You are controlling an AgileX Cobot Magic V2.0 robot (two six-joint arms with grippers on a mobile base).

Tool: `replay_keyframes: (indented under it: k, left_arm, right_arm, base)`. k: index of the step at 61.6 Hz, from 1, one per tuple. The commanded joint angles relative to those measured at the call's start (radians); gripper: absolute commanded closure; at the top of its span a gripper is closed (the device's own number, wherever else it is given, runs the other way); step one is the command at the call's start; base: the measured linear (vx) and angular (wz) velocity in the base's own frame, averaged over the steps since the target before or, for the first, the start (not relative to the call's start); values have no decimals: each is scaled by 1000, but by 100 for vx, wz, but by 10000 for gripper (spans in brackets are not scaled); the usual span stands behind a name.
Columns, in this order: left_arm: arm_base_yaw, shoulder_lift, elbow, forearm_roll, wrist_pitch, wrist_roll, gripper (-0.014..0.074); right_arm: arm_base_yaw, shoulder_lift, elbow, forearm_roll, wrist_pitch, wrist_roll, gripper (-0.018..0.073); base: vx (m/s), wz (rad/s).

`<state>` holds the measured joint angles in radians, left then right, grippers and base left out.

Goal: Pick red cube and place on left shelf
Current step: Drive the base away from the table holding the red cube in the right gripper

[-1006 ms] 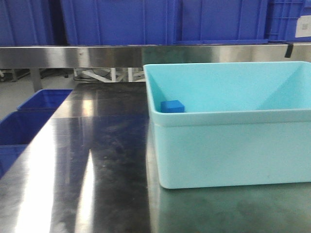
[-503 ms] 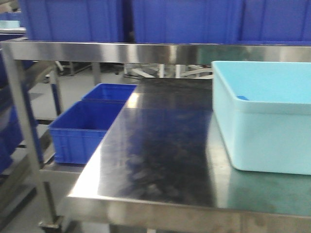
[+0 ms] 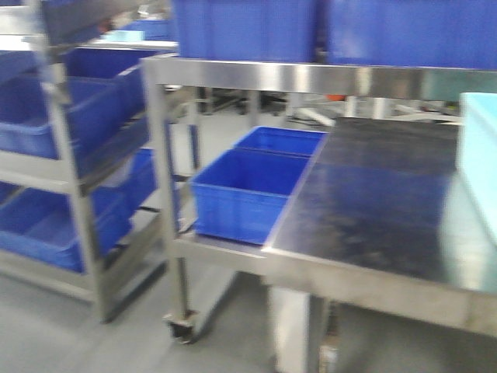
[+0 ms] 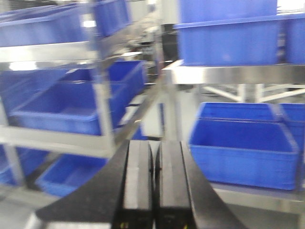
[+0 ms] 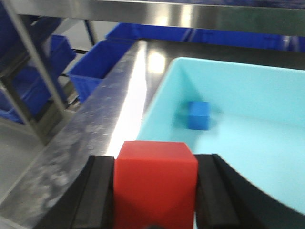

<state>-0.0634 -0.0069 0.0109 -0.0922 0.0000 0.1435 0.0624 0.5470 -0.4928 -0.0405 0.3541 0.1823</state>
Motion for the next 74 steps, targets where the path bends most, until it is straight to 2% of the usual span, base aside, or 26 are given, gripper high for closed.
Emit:
replay_keyframes:
  k: [1, 74]
  left_arm:
    - [-3, 7, 22, -6, -83, 1, 491]
    - [-3, 7, 22, -6, -83, 1, 491]
  right_arm:
    - [-7, 2, -28, -13, -80, -9, 494]
    - [-7, 2, -28, -13, -80, -9, 494]
  base:
    - [-14, 76]
    - [-20, 55]
